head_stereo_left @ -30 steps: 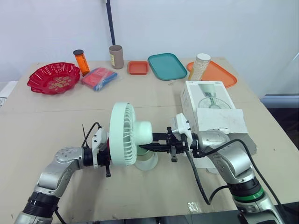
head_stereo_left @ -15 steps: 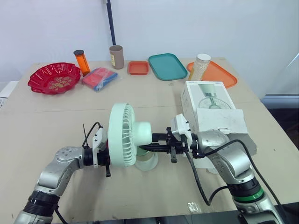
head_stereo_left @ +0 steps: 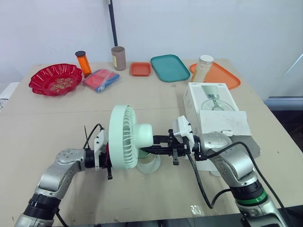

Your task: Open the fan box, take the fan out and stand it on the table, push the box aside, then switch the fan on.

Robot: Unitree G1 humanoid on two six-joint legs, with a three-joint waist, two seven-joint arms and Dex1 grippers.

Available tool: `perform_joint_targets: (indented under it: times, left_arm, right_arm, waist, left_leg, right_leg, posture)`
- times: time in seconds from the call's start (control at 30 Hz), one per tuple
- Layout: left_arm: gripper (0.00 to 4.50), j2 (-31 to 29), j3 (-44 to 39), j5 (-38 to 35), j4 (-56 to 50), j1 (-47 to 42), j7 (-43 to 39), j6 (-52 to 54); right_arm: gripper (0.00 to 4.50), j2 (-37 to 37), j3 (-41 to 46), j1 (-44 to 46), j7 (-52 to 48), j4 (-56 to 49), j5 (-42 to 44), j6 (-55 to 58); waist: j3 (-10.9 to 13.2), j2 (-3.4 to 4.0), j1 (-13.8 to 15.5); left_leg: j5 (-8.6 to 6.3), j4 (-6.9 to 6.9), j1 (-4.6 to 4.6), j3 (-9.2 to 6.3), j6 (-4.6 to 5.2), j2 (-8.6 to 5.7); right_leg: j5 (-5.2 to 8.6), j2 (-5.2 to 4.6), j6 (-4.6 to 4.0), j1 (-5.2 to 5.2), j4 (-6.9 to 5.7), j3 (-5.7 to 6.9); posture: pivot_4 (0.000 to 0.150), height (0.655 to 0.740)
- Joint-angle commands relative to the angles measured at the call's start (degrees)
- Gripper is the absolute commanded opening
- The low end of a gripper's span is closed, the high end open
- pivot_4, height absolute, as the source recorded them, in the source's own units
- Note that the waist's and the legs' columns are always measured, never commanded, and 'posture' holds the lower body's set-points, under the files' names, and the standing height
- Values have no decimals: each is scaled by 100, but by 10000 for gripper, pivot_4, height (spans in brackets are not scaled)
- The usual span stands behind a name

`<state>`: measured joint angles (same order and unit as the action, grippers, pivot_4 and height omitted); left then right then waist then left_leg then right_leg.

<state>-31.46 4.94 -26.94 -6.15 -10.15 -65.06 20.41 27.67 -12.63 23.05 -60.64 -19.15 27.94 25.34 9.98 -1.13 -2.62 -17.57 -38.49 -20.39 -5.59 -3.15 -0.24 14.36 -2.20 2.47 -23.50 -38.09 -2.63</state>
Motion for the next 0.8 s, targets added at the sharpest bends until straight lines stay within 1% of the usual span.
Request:
perform_joint_targets:
  times: [0.03, 0.33, 0.53, 0.7, 0.8]
  left_arm:
    - [248, 23, 136, -44, -300, -11, -77, -27]
    - [248, 3, 119, -8, -295, 15, -64, -66]
    - [248, -105, -120, -28, -280, 43, -8, -134]
    - [248, -452, -665, -284, -374, 212, 6, 0]
    - [248, -701, -1083, -407, -350, 401, 44, 37]
  right_arm:
    - [4388, -40, -119, 15, 18, -163, 27, 36]
    - [4388, -30, -110, 7, -18, -128, 35, 27]
    - [4388, 66, 11, 15, -136, -2, 54, -23]
    - [4388, 270, 448, 64, -382, -40, 526, 102]
    - [4388, 335, 743, 53, -587, -177, 1067, 258]
  waist:
    - [0, 0, 0]
    - [0, 0, 0]
    - [0, 0, 0]
    - [1, 0, -5]
    - [4, 2, -4]
  left_leg:
    - [0, 0, 0, 0, 0, 0]
    - [0, 0, 1, -1, 0, 0]
    - [-1, 0, 2, -1, 1, 0]
    - [-1, 2, 2, 0, 2, 2]
    - [-2, 4, 1, 0, 3, 2]
  right_leg:
    - [0, 0, 0, 0, 0, 0]
    - [0, 0, 0, 1, 0, 1]
    - [0, 1, 0, 1, 1, 1]
    - [1, 2, 0, -1, 1, 0]
    - [2, 1, 0, -2, 2, 0]
  posture:
    - [1500, 7400]
    - [1500, 7400]
    - [1500, 7400]
    - [1500, 7400]
    - [1500, 7400]
